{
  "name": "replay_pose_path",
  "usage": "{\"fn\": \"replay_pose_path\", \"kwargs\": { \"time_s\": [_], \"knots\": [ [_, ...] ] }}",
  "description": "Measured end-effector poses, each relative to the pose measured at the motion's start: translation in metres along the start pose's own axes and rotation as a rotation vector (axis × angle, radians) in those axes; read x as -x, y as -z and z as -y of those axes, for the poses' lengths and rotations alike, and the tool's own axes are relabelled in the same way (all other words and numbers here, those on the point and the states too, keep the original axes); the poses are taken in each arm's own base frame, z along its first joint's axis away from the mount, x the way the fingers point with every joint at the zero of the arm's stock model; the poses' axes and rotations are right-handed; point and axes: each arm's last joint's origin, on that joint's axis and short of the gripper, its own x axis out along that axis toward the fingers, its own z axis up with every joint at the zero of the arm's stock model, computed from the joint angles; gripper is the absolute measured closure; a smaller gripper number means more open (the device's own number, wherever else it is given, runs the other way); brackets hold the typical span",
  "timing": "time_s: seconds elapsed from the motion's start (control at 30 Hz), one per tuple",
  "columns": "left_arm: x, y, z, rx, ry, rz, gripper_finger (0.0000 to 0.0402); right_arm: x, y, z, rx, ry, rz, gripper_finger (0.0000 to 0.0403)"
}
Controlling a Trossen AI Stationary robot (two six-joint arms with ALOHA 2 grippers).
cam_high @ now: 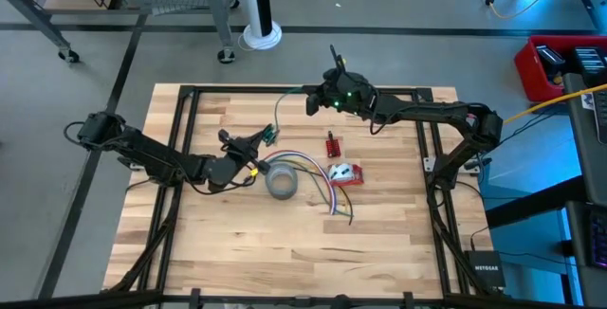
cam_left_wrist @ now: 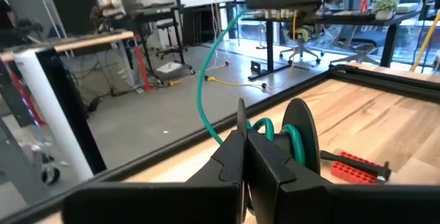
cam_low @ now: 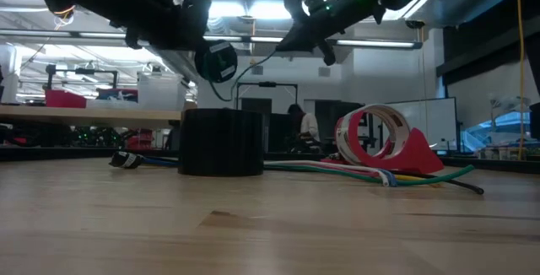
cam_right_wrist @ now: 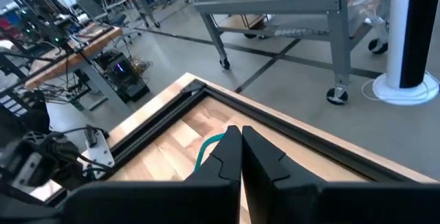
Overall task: Coil cords
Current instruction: Coil the green wire onto the black spool
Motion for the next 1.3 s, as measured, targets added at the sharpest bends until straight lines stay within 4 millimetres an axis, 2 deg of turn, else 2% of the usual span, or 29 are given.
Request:
{"fn": "replay_pose_path", "kwargs": {
  "time_s": [0.57, 1.03, 1.3],
  "knots": [
    [0.0, 0.016, -0.003, 0.086, -0.001, -0.077, 0.0401, 0.001, -0.009, -0.008, -0.012, -0.142, 0.063, 0.04],
    [-0.008, 0.021, -0.008, 0.143, 0.002, -0.128, 0.0401, 0.004, -0.011, -0.018, -0.14, -0.421, -0.041, 0.04],
    [-0.017, 0.021, -0.013, 0.143, -0.041, -0.13, 0.0401, 0.009, 0.001, -0.039, -0.113, -0.507, -0.098, 0.04]
  ]
}}
